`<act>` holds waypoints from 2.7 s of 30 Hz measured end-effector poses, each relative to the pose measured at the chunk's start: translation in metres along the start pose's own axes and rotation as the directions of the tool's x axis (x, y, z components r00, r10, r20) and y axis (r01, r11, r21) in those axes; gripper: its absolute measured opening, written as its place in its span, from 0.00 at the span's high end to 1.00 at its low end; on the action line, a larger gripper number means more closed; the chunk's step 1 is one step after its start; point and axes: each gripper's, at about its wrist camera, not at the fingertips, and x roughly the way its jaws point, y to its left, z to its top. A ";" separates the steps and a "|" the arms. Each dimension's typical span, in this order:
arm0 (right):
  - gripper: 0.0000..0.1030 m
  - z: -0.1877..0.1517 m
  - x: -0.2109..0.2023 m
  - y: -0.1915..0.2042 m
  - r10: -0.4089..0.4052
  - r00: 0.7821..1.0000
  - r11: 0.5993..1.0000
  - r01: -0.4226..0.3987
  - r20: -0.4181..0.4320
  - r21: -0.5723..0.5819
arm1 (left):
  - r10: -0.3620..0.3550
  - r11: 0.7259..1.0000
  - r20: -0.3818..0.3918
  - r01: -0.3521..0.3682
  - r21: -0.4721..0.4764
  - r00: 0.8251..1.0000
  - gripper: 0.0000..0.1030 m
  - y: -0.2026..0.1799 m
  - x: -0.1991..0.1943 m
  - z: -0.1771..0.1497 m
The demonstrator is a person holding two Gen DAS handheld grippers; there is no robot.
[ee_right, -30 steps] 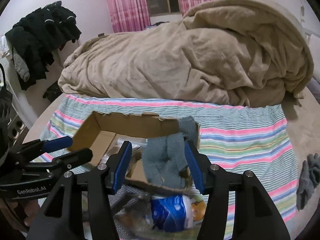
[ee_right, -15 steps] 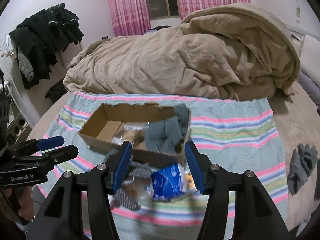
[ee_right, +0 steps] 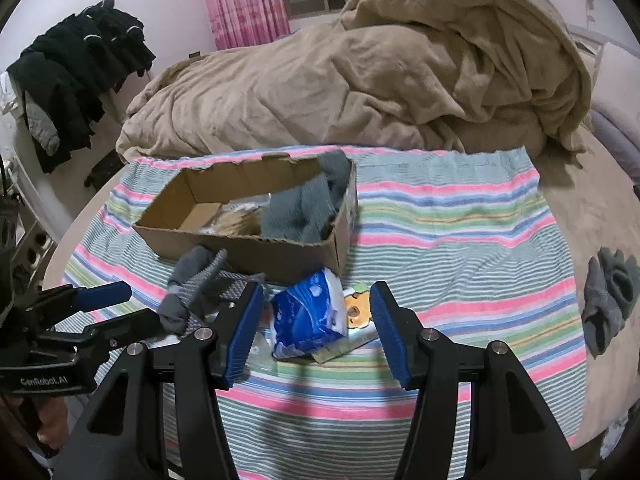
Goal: Organize objects
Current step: 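Grasp the grey-and-white socks with the left gripper while the right gripper grasps the blue tissue pack, then place the socks into the box with the left gripper while the right places the blue tissue pack in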
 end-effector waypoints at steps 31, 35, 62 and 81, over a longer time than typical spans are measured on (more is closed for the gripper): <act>0.84 -0.016 0.032 0.007 -0.004 0.998 0.997 -0.001 -0.064 -0.080 | -0.040 0.999 0.035 0.040 0.016 0.999 0.74 0.004 0.008 -0.001; 0.85 -0.009 0.014 0.009 -0.003 1.000 0.997 0.001 -0.024 -0.075 | -0.052 0.999 0.077 0.051 0.015 0.996 0.74 0.005 -0.010 0.003; 0.85 0.052 -0.015 0.047 0.038 0.994 0.997 -0.030 0.106 -0.074 | -0.022 1.000 0.247 0.023 0.000 0.969 0.74 0.065 -0.067 0.059; 0.85 0.073 0.056 0.049 0.000 0.999 1.000 0.001 0.048 -0.009 | 0.004 1.000 0.131 -0.002 -0.019 0.991 0.74 0.112 0.029 0.090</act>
